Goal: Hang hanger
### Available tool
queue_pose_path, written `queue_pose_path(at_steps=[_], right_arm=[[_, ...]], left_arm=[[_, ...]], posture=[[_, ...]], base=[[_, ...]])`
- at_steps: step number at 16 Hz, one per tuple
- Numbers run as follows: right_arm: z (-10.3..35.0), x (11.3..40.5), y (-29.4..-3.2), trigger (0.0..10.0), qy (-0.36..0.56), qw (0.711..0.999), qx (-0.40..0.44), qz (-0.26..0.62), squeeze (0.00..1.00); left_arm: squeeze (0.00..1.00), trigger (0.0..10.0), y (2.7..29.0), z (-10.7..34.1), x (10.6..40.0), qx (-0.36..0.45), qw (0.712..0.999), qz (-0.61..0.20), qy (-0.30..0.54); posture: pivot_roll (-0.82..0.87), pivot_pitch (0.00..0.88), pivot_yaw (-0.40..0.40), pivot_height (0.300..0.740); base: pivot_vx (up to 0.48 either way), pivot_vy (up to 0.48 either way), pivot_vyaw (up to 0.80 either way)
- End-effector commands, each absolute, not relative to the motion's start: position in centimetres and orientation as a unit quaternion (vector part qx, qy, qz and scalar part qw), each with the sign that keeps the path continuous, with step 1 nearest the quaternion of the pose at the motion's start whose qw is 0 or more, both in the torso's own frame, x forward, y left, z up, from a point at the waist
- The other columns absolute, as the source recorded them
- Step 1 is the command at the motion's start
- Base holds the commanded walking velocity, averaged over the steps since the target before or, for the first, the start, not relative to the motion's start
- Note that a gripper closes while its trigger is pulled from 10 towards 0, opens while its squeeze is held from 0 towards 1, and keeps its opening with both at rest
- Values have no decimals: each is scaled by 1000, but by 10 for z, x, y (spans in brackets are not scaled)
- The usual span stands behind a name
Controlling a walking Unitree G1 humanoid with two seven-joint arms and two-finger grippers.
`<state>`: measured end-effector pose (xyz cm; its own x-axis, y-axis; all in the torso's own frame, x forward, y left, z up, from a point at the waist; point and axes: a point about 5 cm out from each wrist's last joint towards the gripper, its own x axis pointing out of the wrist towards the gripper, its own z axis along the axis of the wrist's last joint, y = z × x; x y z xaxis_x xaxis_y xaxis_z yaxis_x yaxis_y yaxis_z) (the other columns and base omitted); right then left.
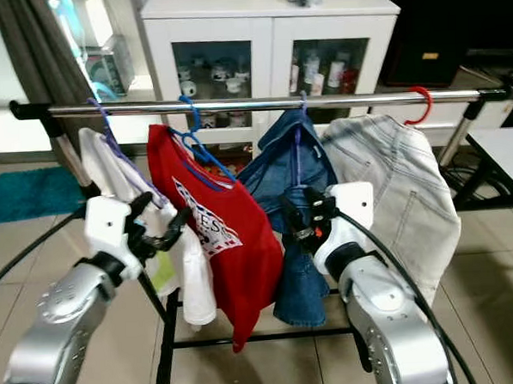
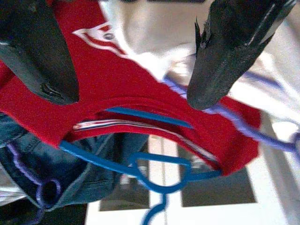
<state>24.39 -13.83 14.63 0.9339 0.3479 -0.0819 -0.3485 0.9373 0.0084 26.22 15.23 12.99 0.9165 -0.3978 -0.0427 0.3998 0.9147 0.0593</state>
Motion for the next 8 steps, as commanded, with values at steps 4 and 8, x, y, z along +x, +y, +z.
queue_pose_path(at_steps=[4, 8], right_arm=[[138, 242, -135, 10000, 45, 983, -11, 178, 0], [141, 245, -146, 10000, 22, 990, 30, 136, 0]], left_arm=[[0, 10000, 157, 136, 259, 29, 984, -178, 8], [0, 10000, 153, 137, 264, 24, 984, -179, 5]], posture=[[-81, 0, 13, 740], [-98, 0, 32, 740]], base=[[0, 0, 600], [0, 0, 400]])
